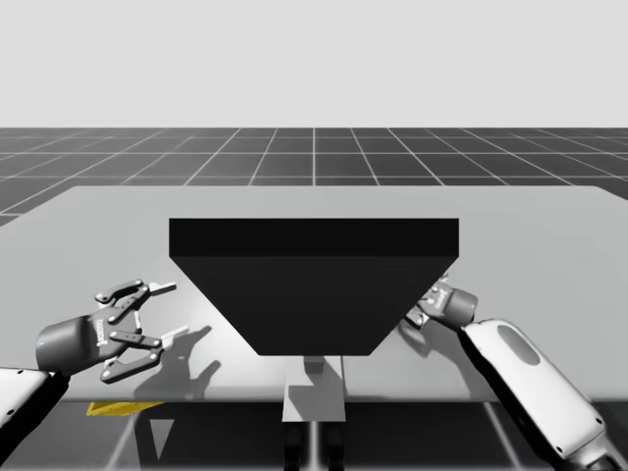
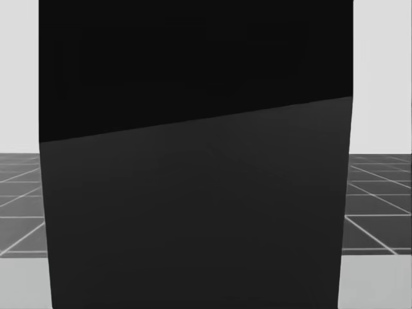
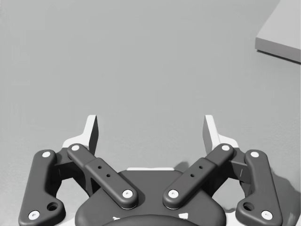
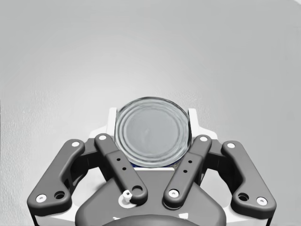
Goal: Reach around the screen and pick up the object behind it.
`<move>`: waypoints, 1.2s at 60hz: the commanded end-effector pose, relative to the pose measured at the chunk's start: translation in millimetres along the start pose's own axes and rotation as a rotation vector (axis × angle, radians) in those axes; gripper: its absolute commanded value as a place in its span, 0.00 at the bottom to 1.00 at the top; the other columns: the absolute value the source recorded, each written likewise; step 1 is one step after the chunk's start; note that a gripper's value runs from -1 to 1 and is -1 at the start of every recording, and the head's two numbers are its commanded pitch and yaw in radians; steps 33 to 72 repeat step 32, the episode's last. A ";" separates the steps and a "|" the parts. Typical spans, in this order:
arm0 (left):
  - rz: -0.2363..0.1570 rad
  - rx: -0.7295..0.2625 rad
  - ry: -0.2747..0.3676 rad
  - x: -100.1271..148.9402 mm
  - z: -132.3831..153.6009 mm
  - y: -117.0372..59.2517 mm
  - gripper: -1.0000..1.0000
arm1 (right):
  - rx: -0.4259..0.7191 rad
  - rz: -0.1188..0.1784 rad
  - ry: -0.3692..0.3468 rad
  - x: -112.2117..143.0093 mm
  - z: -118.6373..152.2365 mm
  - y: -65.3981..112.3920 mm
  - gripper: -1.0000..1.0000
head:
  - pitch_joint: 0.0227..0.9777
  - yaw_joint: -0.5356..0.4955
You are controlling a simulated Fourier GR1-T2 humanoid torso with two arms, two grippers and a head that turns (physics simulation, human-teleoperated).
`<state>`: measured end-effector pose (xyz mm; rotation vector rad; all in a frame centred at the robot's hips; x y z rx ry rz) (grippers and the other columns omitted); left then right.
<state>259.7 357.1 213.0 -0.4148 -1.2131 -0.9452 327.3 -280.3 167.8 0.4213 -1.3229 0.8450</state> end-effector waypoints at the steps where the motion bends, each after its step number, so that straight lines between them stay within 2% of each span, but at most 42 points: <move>1: 0.003 -0.070 -0.001 0.0 1.5 -2.9 0.00 | -0.271 0.052 -0.086 31.6 25.8 -37.8 1.00 | 0.13 0.49; 3: 0.004 -0.069 0.000 -0.2 1.9 -2.8 0.00 | -0.304 0.069 -0.098 38.9 32.1 -41.9 1.00 | 0.13 0.49; 8: 0.006 -0.064 0.001 -0.6 3.1 -2.3 0.00 | -0.378 0.075 -0.131 57.2 47.3 -54.1 1.00 | 0.13 0.50; 11: 0.007 -0.059 0.000 -0.6 4.2 -2.0 0.00 | -0.432 0.057 -0.166 72.5 59.1 -64.5 1.00 | 0.13 0.50; 14: 0.008 -0.055 -0.002 -0.8 5.6 -1.3 0.00 | -0.493 0.050 -0.198 88.2 71.4 -74.9 1.00 | 0.13 0.50; 18: 0.011 -0.049 -0.007 -0.4 7.0 -0.7 0.00 | -0.526 0.034 -0.243 107.9 86.0 -82.6 1.00 | 0.13 0.50; 26: 0.013 -0.036 -0.017 1.3 7.5 0.9 0.00 | -0.572 0.048 -0.309 141.7 105.9 -90.3 1.00 | 0.13 0.50; 29: 0.015 -0.032 -0.022 2.1 7.4 1.6 0.00 | -0.585 0.042 -0.338 155.7 112.1 -92.7 1.00 | 0.13 0.50; 32: 0.016 -0.028 -0.024 2.7 7.4 2.1 0.00 | -0.613 0.057 -0.363 168.6 117.3 -95.4 1.00 | 0.13 0.50; 72: 0.016 -0.028 -0.024 2.7 7.4 2.1 0.00 | -0.613 0.057 -0.363 168.6 117.3 -95.4 1.00 | 0.13 0.50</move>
